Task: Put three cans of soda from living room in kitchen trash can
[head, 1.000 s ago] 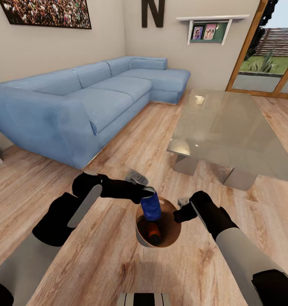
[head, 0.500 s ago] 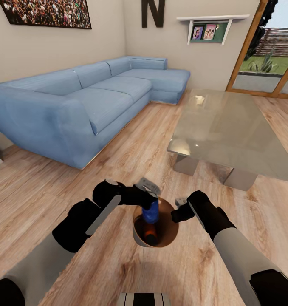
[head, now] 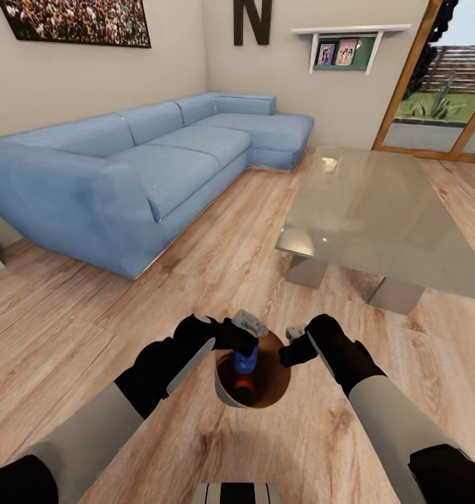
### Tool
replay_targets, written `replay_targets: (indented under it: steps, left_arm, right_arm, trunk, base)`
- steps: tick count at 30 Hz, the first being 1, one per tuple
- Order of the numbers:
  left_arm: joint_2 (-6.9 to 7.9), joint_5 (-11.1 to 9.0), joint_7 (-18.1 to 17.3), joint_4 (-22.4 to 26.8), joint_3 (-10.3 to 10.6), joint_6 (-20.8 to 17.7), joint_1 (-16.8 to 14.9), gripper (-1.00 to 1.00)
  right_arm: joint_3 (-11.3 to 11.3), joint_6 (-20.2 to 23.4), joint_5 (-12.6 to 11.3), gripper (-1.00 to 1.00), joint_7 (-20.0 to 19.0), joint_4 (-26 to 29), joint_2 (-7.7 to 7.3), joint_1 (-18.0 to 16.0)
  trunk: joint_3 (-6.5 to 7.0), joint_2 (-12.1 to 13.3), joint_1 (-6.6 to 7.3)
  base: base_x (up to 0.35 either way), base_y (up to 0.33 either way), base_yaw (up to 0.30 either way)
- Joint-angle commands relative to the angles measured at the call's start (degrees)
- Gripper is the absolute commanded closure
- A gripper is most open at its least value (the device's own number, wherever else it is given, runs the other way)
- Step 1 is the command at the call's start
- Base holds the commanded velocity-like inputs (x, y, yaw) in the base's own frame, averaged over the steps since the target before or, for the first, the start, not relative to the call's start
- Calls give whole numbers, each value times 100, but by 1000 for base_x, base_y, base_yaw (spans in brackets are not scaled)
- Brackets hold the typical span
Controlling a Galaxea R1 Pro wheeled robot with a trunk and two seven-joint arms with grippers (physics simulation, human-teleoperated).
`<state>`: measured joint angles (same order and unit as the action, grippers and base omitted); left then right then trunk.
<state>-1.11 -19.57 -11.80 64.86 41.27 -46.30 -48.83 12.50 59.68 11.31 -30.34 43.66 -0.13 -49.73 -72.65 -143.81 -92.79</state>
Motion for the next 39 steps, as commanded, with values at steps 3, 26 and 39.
replay_targets:
  steps: [3,26,39]
  left_arm:
    - [-29,36,-17,-223,18,160,-2,100]
    - [-38,58,11,-829,48,598,-3,-100]
    - [-40,57,18,-885,48,599,-3,-100]
  right_arm:
    - [-2,32,-146,100,-16,2,13,-2]
    - [70,32,-147,100,-17,2,22,-1]
    - [77,32,-144,100,-17,2,22,-1]
  trunk:
    - [1,-1,1]
    - [1,-1,1]
    - [1,-1,1]
  base:
    - [0,0,0]
    - [0,0,0]
    - [0,0,0]
